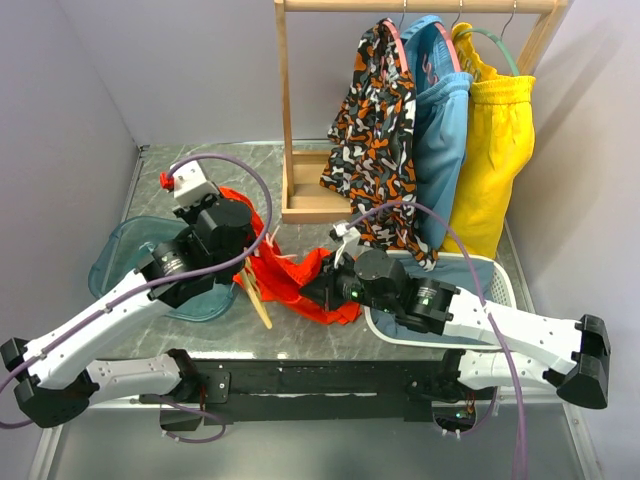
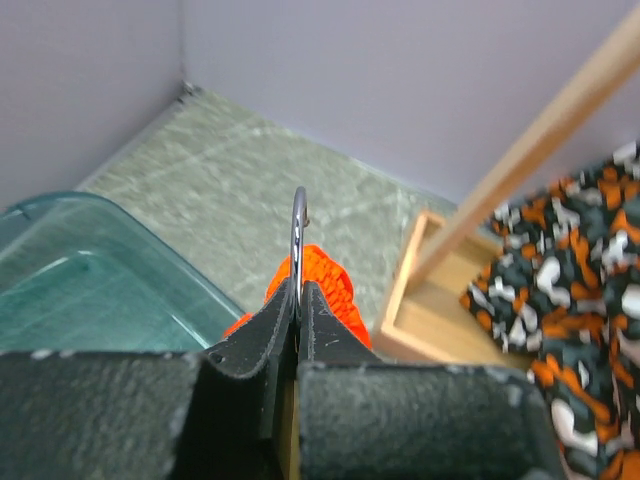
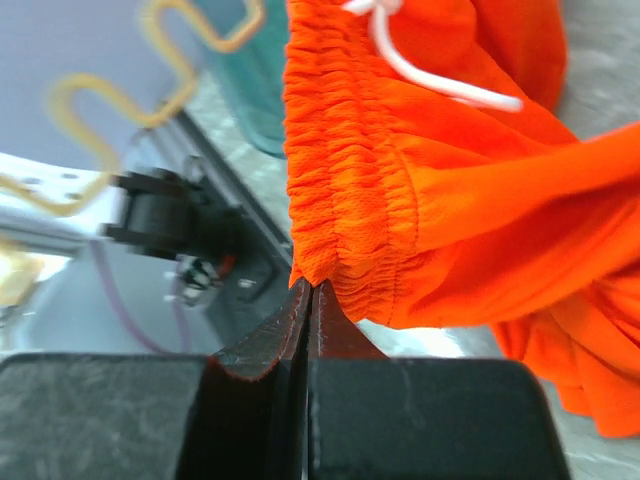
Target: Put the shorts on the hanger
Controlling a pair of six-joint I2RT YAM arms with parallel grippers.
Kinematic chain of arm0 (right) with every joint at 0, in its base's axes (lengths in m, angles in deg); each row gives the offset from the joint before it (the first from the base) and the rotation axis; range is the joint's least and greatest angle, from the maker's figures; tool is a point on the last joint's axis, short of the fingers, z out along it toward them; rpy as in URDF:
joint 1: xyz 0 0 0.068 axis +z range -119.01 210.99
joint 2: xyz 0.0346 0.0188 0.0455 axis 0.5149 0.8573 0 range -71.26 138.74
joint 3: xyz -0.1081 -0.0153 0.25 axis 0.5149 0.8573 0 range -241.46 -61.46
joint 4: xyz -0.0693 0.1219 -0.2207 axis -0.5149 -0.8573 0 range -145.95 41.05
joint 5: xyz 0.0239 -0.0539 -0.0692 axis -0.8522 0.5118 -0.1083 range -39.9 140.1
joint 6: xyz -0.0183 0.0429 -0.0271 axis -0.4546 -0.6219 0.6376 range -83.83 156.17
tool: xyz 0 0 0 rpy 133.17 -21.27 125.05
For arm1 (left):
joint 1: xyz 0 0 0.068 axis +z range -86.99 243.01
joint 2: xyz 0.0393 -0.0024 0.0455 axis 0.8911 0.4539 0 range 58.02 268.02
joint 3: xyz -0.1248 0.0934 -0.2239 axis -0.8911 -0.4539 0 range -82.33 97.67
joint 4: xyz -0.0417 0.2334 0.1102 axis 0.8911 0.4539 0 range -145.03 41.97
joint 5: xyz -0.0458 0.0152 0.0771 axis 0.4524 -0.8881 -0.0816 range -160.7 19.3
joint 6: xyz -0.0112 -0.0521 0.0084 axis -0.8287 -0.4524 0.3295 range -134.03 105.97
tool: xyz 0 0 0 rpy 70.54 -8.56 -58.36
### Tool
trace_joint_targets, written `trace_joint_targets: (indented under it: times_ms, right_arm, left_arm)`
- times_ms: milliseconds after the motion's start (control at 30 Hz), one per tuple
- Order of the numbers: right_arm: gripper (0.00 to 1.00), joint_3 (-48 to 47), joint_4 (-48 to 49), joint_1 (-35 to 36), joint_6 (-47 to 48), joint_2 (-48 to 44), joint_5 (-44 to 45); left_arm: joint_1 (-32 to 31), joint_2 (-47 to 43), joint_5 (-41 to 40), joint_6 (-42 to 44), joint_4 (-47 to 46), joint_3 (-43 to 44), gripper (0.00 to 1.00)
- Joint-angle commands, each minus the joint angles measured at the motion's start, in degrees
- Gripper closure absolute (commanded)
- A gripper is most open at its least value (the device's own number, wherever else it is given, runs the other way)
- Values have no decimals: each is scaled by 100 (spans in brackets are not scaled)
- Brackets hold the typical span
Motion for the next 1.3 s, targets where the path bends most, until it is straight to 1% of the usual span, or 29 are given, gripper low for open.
trace_joint_targets:
  times_ms: [0, 33, 67, 100, 167, 233, 267, 300, 333, 400, 433, 500, 600, 633, 767, 800, 867, 900, 967, 1067, 1267]
  right_arm:
    - [100, -554, -91, -83, -310, -26, -589]
    - [100, -581, -100, -127, -372, -44, -669]
    - [100, -598, -83, -240, -433, -52, -792]
    - [100, -598, -22, -285, -564, -61, -1045]
    - [100, -607, 23, -373, -706, -70, -1284]
    - [100, -616, -12, -452, -846, -114, -1425]
    - [100, -599, -47, -479, -882, -175, -1443]
    - [100, -581, -74, -601, -978, -219, -1496]
    - [100, -555, -74, -663, -1031, -254, -1635]
    - [100, -432, 13, -812, -1189, -403, -1856]
    - [100, -405, 5, -891, -1225, -430, -1935]
    - [100, -440, -160, -927, -1225, -527, -1980]
    - [100, -440, -345, -971, -1242, -684, -1962]
    - [100, -432, -390, -988, -1251, -729, -1953]
    - [100, -475, -575, -1103, -1243, -931, -2032]
    - [100, -501, -697, -1094, -1216, -931, -2041]
    - [100, -589, -829, -1103, -1164, -949, -2006]
    - [100, -607, -951, -1094, -1120, -975, -1980]
    - [100, -607, -1023, -1103, -1102, -1019, -1936]
    - [100, -651, -1084, -1103, -1119, -1081, -1971]
    - [100, -958, -1339, -1094, -1190, -1195, -1953]
  left_arm:
    - [-71, 42, -1234, 615, -1265, 251, 99]
    - [-62, 33, -1409, 930, -1503, 189, 99]
    - [-62, 33, -1481, 1072, -1992, 41, 99]
    - [-62, 51, -1560, 1282, -2215, -21, 99]
    - [-71, 130, -1823, 1320, -2454, -57, 99]
    - [-62, 358, -2017, 471, -1651, 109, 99]
    - [-71, 463, -2157, -38, -1115, 397, 99]
    - [-62, 673, -2245, -556, -31, 539, 99]
    - [-71, 788, -2333, -1362, 363, 662, 99]
    - [-71, 1112, -2387, -1947, 1066, 935, 99]
    - [-71, 1219, -2378, -2376, 1531, 1023, 99]
    - [-71, 1464, -2395, -2818, 2017, 1260, 99]
    - [25, 1685, -2387, -3267, 2501, 1410, 99]
    - [69, 1729, -2387, -3556, 2642, 1428, 99]
    - [297, 1914, -2387, -3778, 3064, 1524, 99]
    - [324, 2045, -2387, -4118, 3265, 1577, 99]
    - [438, 2203, -2387, -4488, 3713, 1813, 99]
    - [474, 2361, -2395, -4934, 4203, 1919, 99]
    - [570, 2537, -2396, -5253, 4663, 2217, 99]
    - [641, 2731, -2396, -5220, 4727, 2307, 99]
    - [781, 2863, -2396, -5290, 4726, 2202, 99]
